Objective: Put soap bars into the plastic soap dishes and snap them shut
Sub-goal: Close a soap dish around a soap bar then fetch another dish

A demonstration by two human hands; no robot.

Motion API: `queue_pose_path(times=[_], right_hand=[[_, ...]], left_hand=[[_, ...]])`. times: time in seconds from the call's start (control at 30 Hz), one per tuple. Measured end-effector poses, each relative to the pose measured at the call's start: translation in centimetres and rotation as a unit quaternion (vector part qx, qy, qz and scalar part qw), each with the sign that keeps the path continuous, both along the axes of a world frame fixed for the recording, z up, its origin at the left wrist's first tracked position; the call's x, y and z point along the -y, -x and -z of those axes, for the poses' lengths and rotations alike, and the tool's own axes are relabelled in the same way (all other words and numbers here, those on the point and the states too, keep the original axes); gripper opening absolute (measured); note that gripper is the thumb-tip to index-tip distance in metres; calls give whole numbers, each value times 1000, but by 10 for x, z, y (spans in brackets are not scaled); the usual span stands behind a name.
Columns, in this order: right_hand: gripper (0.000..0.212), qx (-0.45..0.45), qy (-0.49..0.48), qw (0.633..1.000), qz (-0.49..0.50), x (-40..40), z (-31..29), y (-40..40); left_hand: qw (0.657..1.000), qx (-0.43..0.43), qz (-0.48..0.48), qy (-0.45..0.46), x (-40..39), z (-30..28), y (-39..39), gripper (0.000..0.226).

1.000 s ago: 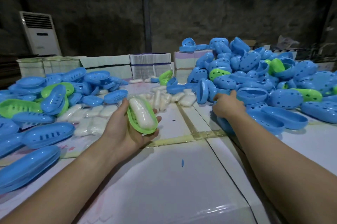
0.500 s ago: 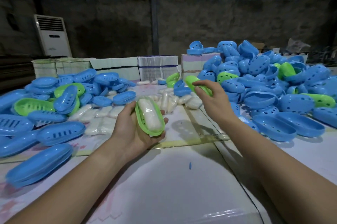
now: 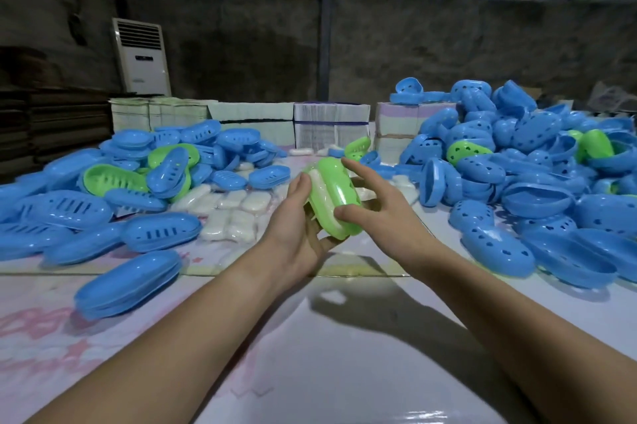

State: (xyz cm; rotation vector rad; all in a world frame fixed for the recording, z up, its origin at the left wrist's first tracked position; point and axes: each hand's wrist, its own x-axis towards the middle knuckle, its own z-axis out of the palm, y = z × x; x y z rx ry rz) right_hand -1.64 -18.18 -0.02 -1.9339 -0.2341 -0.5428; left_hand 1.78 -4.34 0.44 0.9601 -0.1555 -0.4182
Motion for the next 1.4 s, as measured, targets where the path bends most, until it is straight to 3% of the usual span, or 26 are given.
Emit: queue_pose_path(times=[0.2, 0.37, 0.6, 0.77, 0.9, 1.03, 1.4], right_hand=[[59, -87, -6, 991, -106, -8, -31, -21], [44, -4, -36, 995, -90, -18, -12, -25], [58, 37, -30, 997, -61, -6, 0, -11], [55, 27, -34, 997, -69, -4, -6, -9], [52, -35, -66, 995, -73, 1, -8, -9], [47, -85, -108, 989, -63, 11, -17, -9], [47, -115, -40, 989, -79, 8, -14, -9]], left_hand=[[998, 24, -54, -3, -11, -4, -6, 45], [996, 74, -50, -19, -17, 1, -11, 31], [991, 128, -13, -38, -13, 8, -13, 35], [990, 130, -4, -44, -18, 10, -14, 33], [994, 98, 3, -42, -14, 15, -18, 25], [992, 48, 35, -113, -15, 18, -22, 41], [988, 63, 37, -136, -17, 19, -23, 25]])
